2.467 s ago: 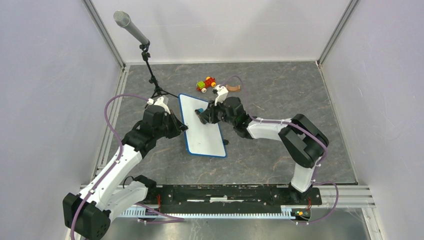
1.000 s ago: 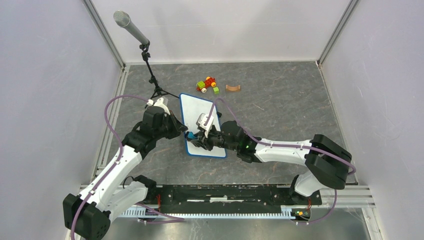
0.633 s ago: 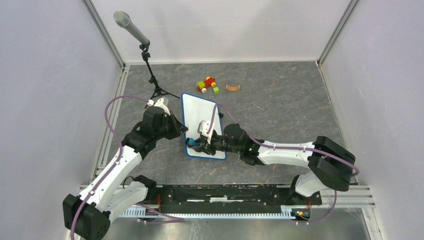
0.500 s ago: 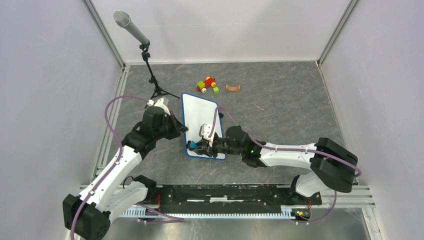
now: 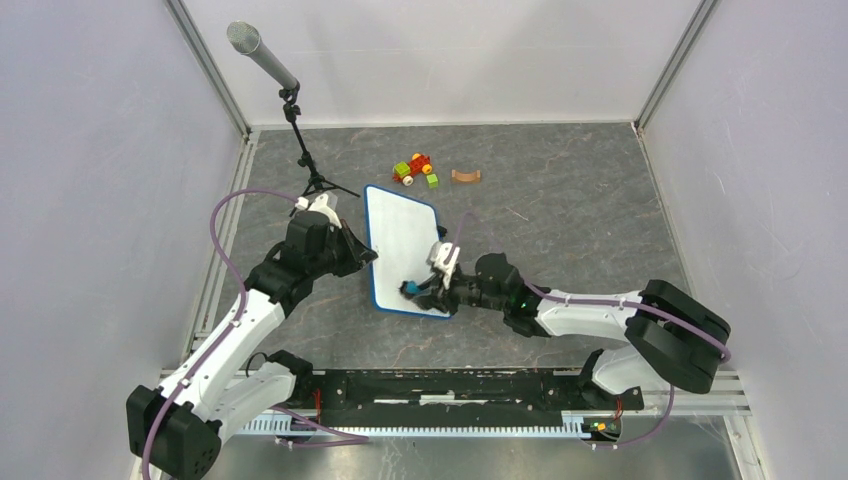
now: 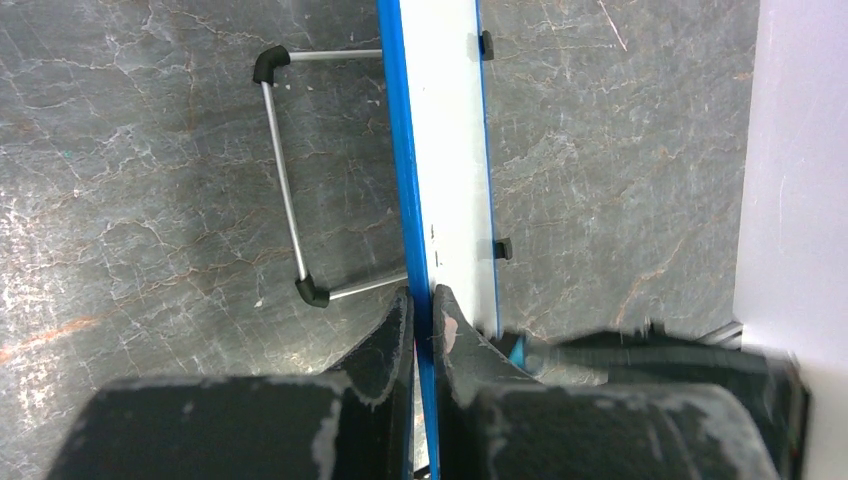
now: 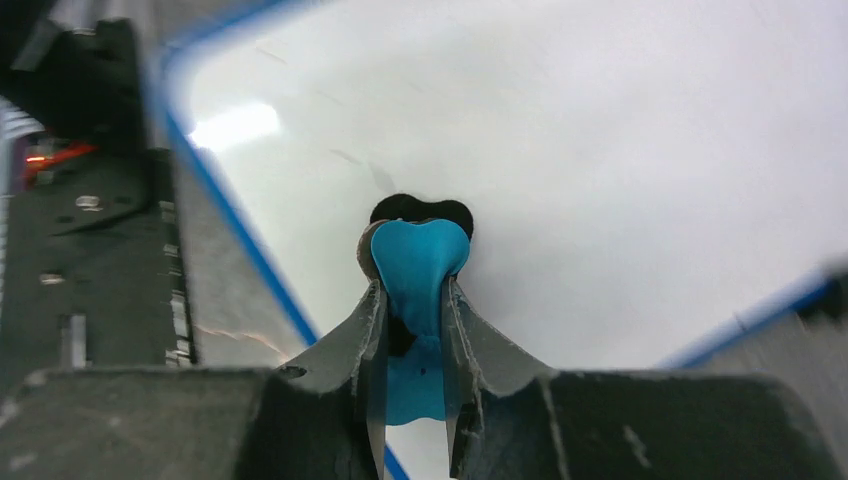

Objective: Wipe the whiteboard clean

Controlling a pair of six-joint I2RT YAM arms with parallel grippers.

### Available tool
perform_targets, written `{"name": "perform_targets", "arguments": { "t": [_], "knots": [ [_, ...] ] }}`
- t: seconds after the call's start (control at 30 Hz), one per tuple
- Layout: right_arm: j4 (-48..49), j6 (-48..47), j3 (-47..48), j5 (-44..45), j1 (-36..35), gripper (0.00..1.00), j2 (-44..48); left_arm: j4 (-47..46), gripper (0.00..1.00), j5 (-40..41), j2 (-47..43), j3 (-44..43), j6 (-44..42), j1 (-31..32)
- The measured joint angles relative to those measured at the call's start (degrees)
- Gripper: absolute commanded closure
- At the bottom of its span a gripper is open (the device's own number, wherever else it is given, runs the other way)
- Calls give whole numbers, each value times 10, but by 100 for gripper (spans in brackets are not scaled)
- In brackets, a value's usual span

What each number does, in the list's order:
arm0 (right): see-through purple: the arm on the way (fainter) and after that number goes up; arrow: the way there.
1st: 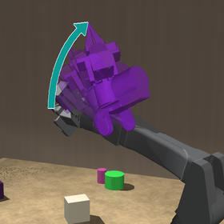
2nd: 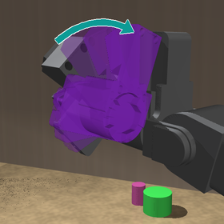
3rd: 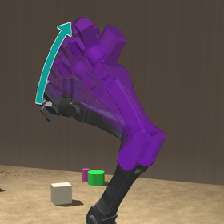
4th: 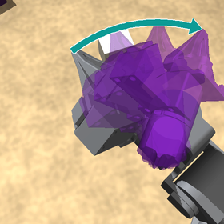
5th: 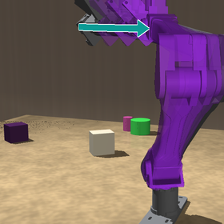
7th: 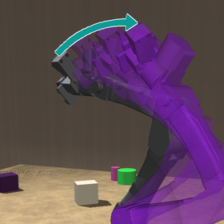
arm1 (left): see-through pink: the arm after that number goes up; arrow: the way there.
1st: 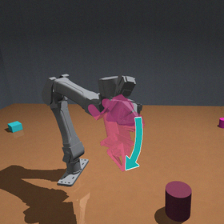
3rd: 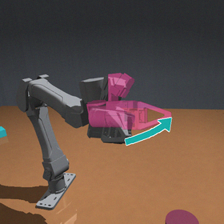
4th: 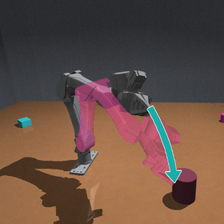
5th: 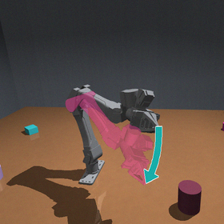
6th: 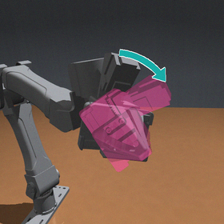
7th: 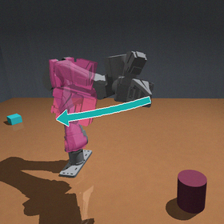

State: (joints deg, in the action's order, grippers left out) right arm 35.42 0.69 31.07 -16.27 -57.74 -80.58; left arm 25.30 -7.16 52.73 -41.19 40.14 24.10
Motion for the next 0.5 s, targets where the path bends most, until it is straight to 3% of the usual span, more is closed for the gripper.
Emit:
{"name": "perform_targets", "arguments": {
  "t": [0.2,0.5],
  "knots": [
    [10,92,-89,31,118,74,9,-5,98,0,0,0,0,0],
    [19,146,-169,184,129,73,158,-4,94,-1,-2,0,0,0]
  ]
}}
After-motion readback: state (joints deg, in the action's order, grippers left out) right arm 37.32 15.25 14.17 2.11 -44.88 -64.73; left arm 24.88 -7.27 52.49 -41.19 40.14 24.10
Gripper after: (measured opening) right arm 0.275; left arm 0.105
